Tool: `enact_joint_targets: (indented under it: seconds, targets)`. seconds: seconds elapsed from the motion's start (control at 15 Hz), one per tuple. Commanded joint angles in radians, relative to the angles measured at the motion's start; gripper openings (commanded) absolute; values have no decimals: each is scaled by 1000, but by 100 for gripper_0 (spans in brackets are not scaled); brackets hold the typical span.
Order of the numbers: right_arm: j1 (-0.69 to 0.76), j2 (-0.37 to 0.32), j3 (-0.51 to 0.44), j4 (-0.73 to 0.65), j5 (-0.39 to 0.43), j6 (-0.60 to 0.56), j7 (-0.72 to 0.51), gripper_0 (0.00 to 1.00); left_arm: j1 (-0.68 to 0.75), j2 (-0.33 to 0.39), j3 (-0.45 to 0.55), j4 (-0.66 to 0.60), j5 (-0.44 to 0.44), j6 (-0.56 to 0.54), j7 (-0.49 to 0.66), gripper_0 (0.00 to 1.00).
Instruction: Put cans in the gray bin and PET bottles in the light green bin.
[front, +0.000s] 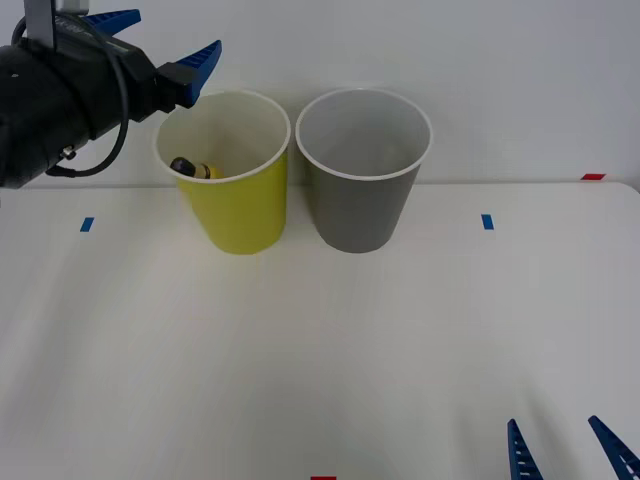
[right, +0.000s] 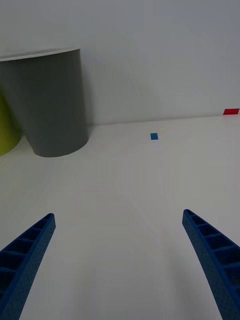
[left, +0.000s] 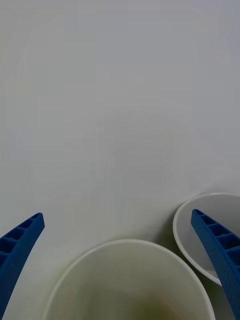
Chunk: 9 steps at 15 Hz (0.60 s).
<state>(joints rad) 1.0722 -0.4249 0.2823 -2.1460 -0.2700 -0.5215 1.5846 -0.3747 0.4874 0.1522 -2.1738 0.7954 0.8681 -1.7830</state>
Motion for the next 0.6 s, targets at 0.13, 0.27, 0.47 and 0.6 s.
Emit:
enact_joint_targets:
  seconds: [0.13, 0.27, 0.47, 0.6]
  targets:
    - [0, 0, 0, 0, 0, 0, 0, 88, 257, 0, 29, -201, 1, -32, 1, 100]
    - [0, 0, 0, 0, 0, 0, 0, 88, 359, 0, 29, -262, -1, -60, 1, 100]
    - [0, 0, 0, 0, 0, 0, 0, 88, 524, 5, -2, -310, 10, -173, -10, 100]
    - [0, 0, 0, 0, 0, 0, 0, 88, 639, 3, -54, -311, -4, -302, -18, 100]
